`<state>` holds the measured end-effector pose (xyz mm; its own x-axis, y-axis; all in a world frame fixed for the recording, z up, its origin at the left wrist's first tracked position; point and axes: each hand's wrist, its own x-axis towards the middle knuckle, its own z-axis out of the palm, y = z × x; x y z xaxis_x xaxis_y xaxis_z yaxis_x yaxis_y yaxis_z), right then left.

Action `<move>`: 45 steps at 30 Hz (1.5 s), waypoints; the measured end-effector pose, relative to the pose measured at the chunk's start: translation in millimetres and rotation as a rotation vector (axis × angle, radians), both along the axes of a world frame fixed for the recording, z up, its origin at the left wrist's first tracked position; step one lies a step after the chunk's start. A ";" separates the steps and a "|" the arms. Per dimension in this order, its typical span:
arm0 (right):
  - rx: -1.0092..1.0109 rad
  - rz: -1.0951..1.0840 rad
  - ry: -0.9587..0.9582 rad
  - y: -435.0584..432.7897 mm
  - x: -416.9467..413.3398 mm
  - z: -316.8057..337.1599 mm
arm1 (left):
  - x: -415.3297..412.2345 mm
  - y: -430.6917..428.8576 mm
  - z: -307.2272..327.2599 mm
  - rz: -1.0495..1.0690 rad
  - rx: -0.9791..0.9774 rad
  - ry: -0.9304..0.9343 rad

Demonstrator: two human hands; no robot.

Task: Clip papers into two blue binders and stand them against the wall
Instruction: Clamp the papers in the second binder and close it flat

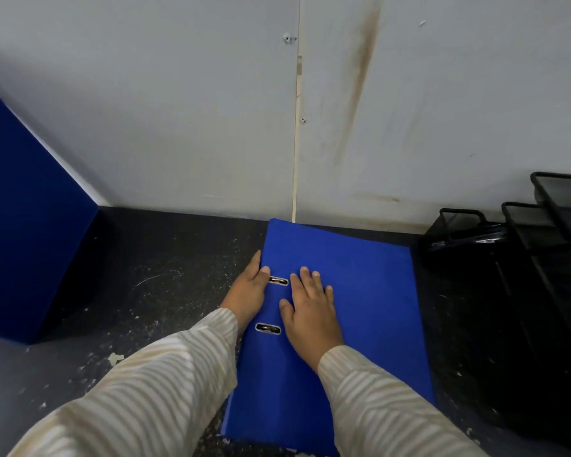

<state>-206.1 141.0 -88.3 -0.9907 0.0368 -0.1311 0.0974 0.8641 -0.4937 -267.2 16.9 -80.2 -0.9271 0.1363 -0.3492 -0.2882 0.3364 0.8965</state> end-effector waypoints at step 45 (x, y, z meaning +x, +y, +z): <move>-0.026 0.006 0.081 -13.3 73.5 -14.8 | 41.3 -14.0 -17.1 0.103 0.139 -0.020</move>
